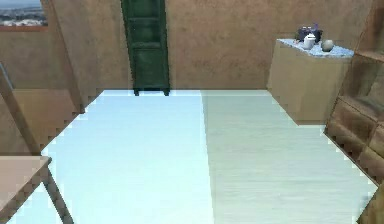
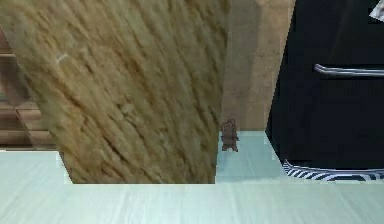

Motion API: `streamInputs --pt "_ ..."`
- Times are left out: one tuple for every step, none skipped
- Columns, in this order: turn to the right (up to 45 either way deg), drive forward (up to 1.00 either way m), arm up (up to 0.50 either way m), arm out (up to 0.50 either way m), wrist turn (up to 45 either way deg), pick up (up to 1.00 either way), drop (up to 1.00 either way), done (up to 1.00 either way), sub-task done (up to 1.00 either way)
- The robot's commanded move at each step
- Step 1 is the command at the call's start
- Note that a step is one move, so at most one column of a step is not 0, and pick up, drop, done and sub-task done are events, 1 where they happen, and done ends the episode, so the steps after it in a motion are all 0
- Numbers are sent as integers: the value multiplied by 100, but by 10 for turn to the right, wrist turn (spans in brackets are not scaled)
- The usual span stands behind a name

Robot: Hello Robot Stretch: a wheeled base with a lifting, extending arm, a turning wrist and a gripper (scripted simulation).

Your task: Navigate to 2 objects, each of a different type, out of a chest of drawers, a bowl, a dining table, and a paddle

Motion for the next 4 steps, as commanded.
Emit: streamInputs --pt "-450 0 0 0 0 0 0 0 0" --pt "-450 0 0 0 0 0 0 0 0" --pt "0 0 0 0 0 0 0 0 100" --pt "-450 0 0 0 0 0 0 0 0"
